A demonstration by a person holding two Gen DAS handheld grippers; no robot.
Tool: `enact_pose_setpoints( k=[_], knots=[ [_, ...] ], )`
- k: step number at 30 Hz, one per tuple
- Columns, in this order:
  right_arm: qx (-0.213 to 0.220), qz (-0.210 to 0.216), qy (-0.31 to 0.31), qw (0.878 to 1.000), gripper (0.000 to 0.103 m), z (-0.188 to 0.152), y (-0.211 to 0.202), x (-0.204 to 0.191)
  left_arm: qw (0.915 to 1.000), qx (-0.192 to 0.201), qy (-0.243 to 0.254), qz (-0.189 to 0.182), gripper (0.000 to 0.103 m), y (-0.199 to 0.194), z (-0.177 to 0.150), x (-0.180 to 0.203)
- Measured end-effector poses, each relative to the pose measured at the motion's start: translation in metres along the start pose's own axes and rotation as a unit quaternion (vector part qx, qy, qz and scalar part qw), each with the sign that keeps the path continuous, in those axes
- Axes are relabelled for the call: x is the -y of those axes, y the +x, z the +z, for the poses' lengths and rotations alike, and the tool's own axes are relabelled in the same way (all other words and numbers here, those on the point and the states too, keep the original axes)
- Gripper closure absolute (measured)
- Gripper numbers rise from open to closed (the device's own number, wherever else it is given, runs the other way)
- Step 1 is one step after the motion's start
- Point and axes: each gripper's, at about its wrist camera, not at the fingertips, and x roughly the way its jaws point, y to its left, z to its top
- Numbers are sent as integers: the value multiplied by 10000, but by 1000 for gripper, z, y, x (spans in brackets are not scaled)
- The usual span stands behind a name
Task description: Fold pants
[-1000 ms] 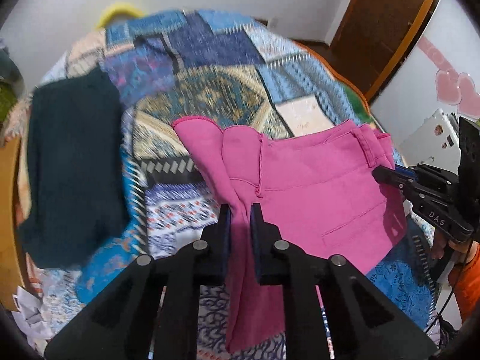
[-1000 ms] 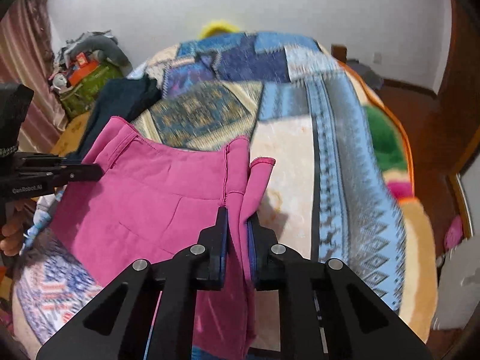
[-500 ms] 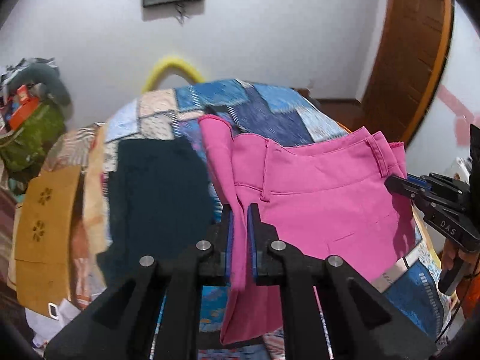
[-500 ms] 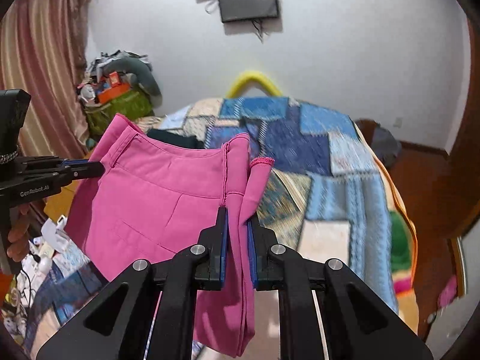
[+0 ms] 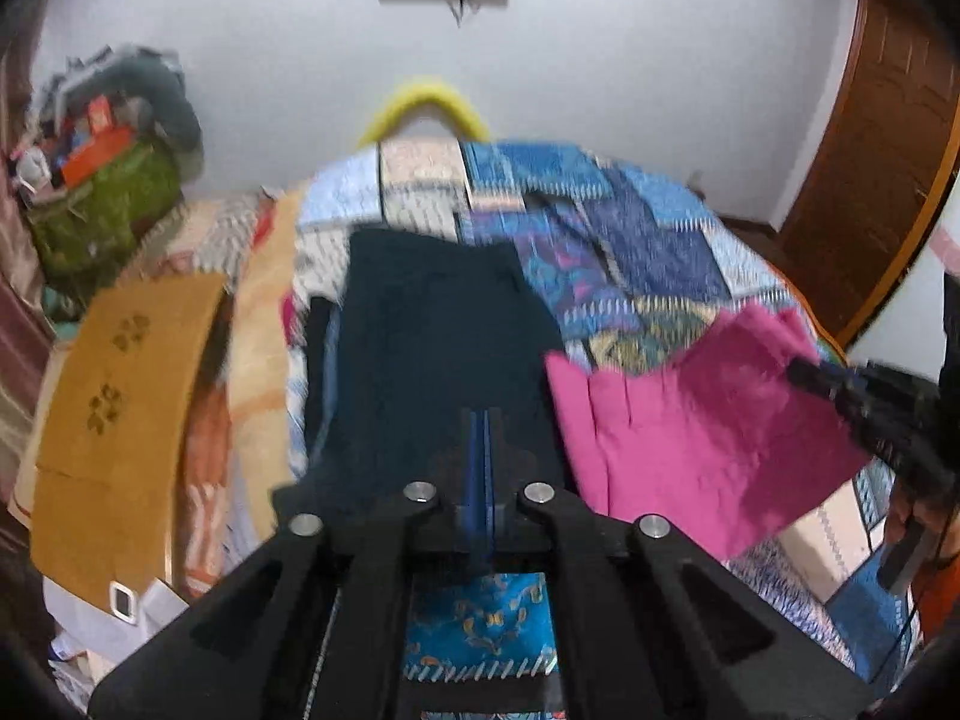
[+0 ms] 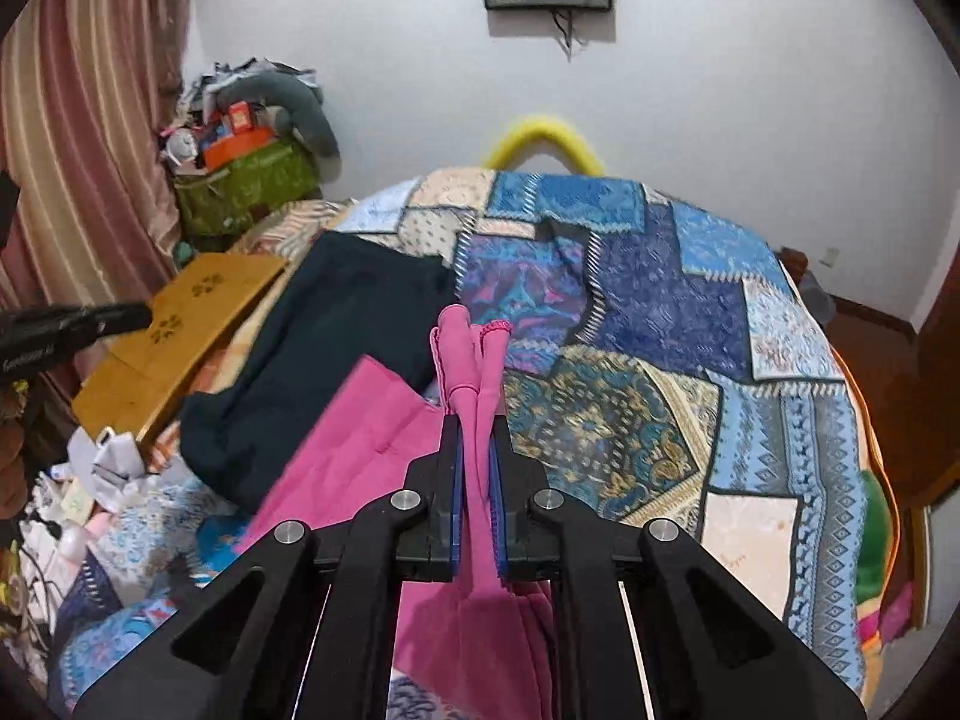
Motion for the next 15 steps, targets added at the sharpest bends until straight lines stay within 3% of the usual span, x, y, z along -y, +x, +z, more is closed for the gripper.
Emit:
enact_pose_setpoints(
  k=[2,6,15],
  knots=[
    [-67,-119,32,9999,97,-3,2,9,9995,-253,-61,-150,94,18,-8,2],
    [-197,-234,136,9994,97,-9,5,27,9969,-580,-288,-451,62,50,-14,12],
    [-393,-190,277,9987,97,-32,15,53,9911,-957,-309,-867,36,92,-15,52]
  ],
)
